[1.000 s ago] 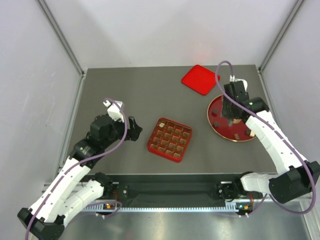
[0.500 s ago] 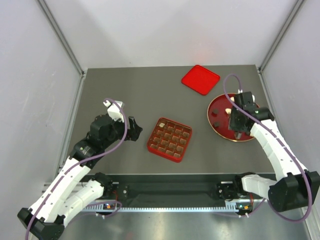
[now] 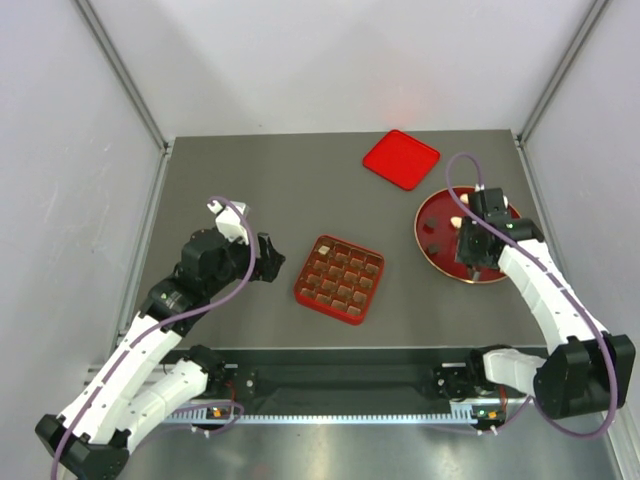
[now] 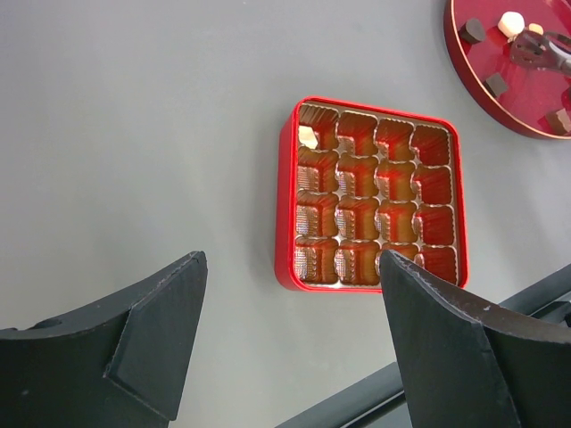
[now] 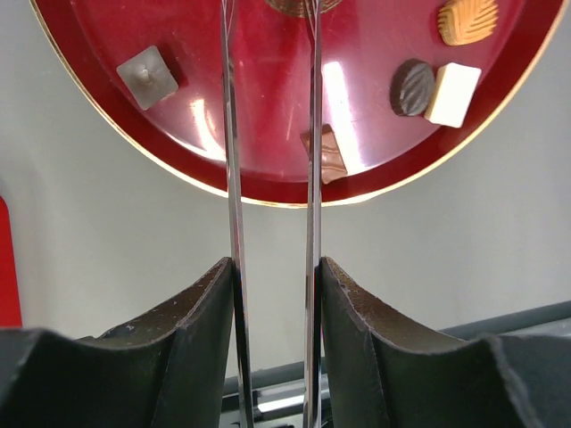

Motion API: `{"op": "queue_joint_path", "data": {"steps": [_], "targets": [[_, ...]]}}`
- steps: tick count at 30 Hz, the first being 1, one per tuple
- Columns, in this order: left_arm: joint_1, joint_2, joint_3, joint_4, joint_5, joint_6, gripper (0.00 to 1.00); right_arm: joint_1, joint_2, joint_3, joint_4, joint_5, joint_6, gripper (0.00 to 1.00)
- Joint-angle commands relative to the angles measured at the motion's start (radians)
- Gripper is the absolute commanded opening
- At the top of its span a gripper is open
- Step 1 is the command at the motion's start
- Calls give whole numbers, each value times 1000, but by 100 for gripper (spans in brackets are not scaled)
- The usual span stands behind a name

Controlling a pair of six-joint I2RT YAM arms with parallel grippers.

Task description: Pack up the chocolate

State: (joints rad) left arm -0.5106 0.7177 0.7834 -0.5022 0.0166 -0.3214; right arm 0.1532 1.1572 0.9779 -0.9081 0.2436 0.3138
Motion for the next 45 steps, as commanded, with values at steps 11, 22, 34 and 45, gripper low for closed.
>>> {"op": "queue_joint_path", "data": {"steps": [11, 22, 34, 45], "targets": [[-3, 5, 5, 17, 0, 5, 83, -29, 35, -18, 110, -26, -25, 35], [-3, -8, 4, 16, -6, 2, 83, -20, -73, 140, -52, -70, -41, 22], [-3, -8, 5, 13, -7, 4, 83, 353, -68, 252, 6, -130, 66, 20], [-3, -6, 2, 13, -9, 4, 83, 686, 93, 285, 70, -81, 108, 23]]}}
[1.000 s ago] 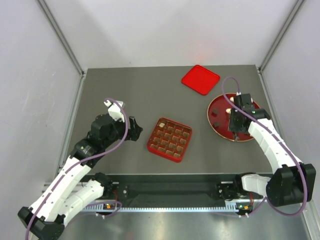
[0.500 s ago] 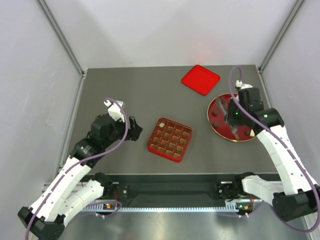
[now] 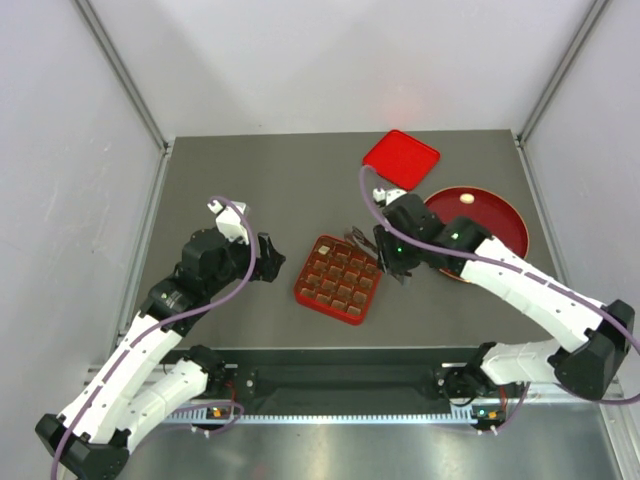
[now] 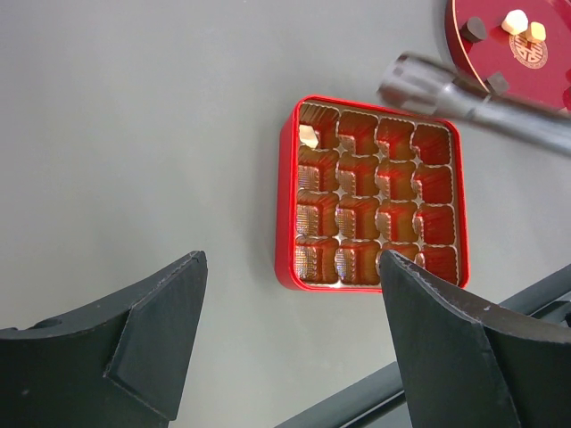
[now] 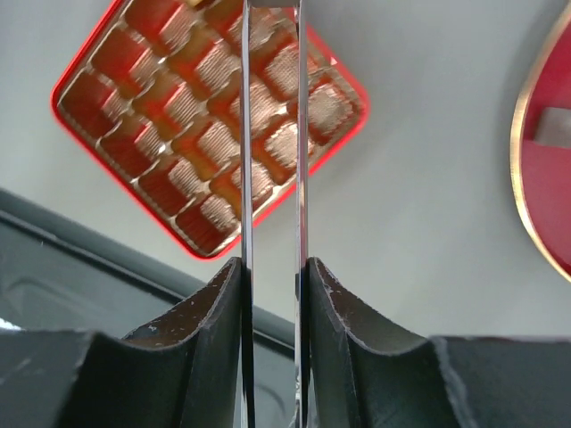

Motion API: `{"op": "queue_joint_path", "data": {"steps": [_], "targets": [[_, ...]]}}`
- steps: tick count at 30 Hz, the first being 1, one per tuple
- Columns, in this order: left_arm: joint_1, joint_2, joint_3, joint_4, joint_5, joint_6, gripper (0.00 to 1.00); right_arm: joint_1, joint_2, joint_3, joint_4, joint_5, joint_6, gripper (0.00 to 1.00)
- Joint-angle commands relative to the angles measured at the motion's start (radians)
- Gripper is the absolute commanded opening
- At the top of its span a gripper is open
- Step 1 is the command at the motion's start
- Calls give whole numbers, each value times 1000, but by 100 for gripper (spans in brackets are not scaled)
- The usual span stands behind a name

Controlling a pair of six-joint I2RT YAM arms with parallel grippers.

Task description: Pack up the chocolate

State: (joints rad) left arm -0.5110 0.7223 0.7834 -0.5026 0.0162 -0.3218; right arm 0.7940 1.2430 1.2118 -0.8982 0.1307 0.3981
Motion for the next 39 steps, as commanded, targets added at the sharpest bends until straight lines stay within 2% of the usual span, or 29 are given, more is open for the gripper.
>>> {"op": "queue_joint_path", "data": {"steps": [1, 12, 23, 29, 32, 37, 39], "targets": [[-3, -11, 4, 15, -7, 4, 83, 56, 15, 51, 62, 37, 27, 23], [-3, -11, 5, 13, -7, 6, 83, 119, 82, 61, 61, 64, 41, 28], [-3, -7, 5, 15, -7, 7, 83, 122, 78, 106, 28, 96, 45, 40], [-3, -11, 4, 13, -7, 7, 83, 119, 52, 156, -44, 187, 67, 38], [-3, -12, 4, 13, -7, 6, 83, 58, 18, 175, -105, 244, 70, 38], [-3, -14, 5, 15, -9, 7, 83, -166, -60, 115, -120, 201, 22, 37], [-3, -15, 4, 13, -7, 7, 83, -209, -80, 103, -119, 198, -5, 38]]}}
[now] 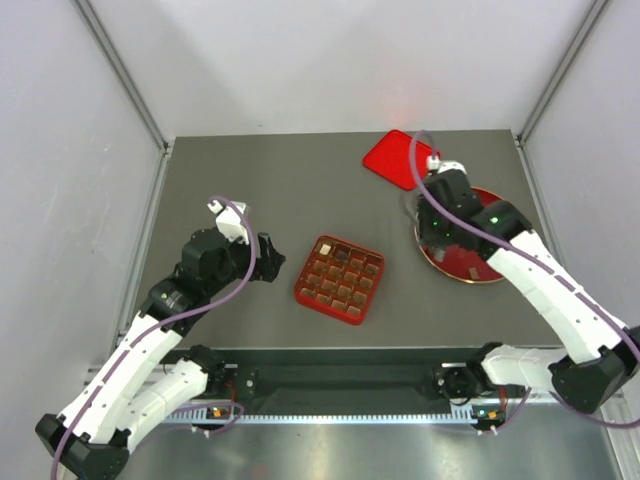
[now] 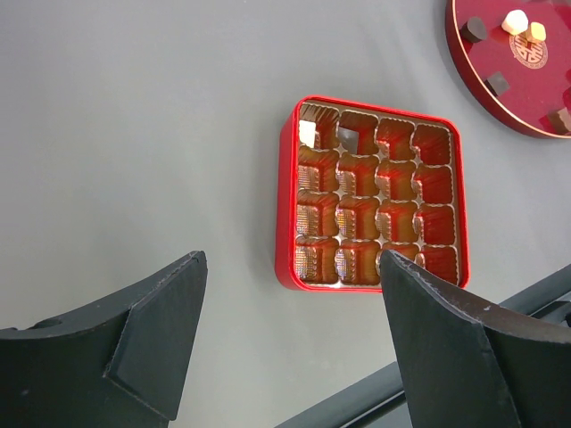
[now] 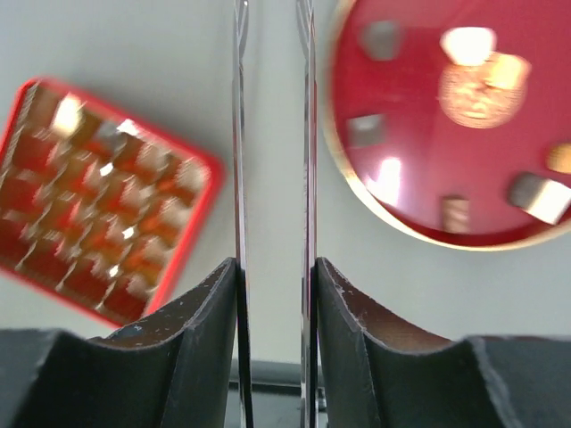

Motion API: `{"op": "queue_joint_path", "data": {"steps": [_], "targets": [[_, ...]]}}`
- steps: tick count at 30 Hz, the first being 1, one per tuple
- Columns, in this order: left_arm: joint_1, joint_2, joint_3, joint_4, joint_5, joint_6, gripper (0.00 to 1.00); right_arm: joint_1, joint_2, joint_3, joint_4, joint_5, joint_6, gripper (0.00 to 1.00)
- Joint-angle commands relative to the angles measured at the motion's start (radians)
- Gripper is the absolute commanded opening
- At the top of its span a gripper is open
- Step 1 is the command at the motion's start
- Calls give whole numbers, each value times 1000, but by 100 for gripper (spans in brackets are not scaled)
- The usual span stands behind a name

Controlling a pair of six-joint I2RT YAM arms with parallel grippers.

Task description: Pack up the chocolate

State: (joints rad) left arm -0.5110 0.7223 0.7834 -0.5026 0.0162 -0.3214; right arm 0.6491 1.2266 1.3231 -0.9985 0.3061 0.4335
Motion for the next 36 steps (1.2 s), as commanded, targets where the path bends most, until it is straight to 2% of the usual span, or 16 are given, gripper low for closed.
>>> {"op": "queue_joint_path", "data": {"steps": [1, 9, 14, 36], "targets": [[-3, -14, 5, 13, -7, 7, 83, -100, -68, -19, -20, 19, -50, 38], [-3, -15, 4, 15, -9, 7, 84, -216, -59, -102, 15, 25, -133, 40], [-3, -9, 5, 13, -7, 7, 84, -236, -53, -157, 69, 11, -173, 44], [-3, 6, 7, 13, -44, 12, 84, -345, 51, -325, 313, -102, -220, 42]]}}
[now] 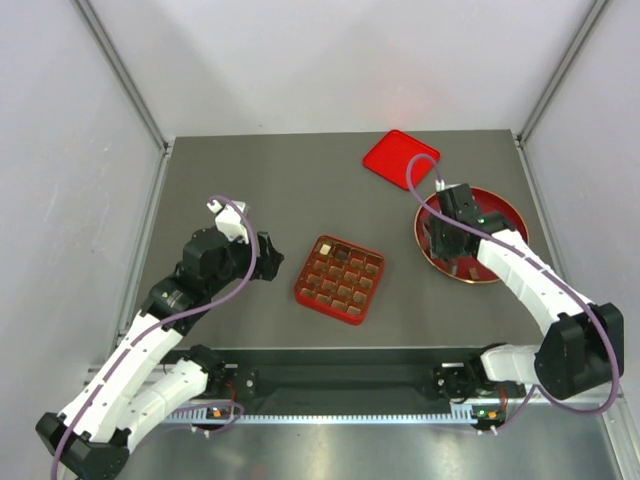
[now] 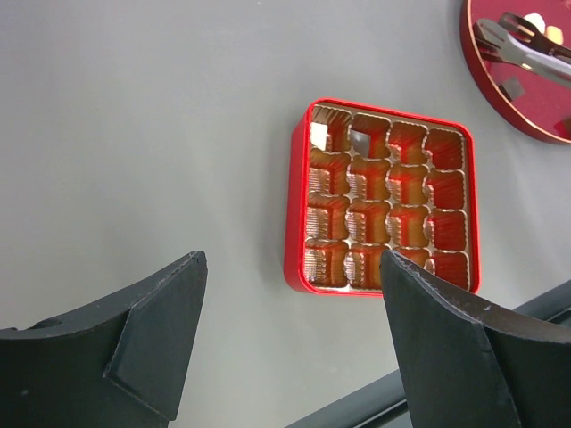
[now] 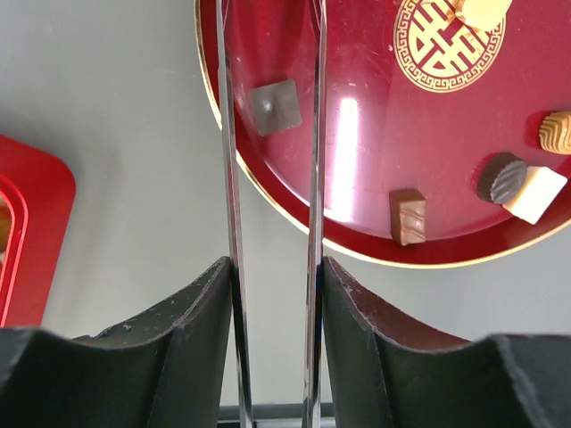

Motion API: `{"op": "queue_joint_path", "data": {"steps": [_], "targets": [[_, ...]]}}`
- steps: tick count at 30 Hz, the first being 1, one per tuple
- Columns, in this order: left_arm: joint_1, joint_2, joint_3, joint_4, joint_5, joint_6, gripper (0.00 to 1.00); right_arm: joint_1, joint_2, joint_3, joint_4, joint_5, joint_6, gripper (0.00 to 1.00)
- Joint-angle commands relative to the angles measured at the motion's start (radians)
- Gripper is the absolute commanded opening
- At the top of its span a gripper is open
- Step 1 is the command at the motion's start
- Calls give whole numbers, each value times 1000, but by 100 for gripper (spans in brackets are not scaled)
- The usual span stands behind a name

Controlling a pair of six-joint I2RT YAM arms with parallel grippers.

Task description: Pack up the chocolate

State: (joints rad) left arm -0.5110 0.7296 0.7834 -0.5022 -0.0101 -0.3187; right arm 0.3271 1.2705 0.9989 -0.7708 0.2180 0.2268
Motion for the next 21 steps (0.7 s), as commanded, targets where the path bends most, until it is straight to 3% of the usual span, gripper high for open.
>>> {"op": "queue_joint_path", "data": {"steps": [1, 12, 21], "targets": [[-3, -2, 8, 13, -18, 9, 84, -25, 9, -2, 90, -12, -15, 42], [-3, -2, 8, 11, -21, 9, 84, -42, 15, 10, 94, -20, -18, 34], [-1, -10, 7, 11, -19, 7, 84, -39, -68, 95, -28, -6, -20, 28]]}}
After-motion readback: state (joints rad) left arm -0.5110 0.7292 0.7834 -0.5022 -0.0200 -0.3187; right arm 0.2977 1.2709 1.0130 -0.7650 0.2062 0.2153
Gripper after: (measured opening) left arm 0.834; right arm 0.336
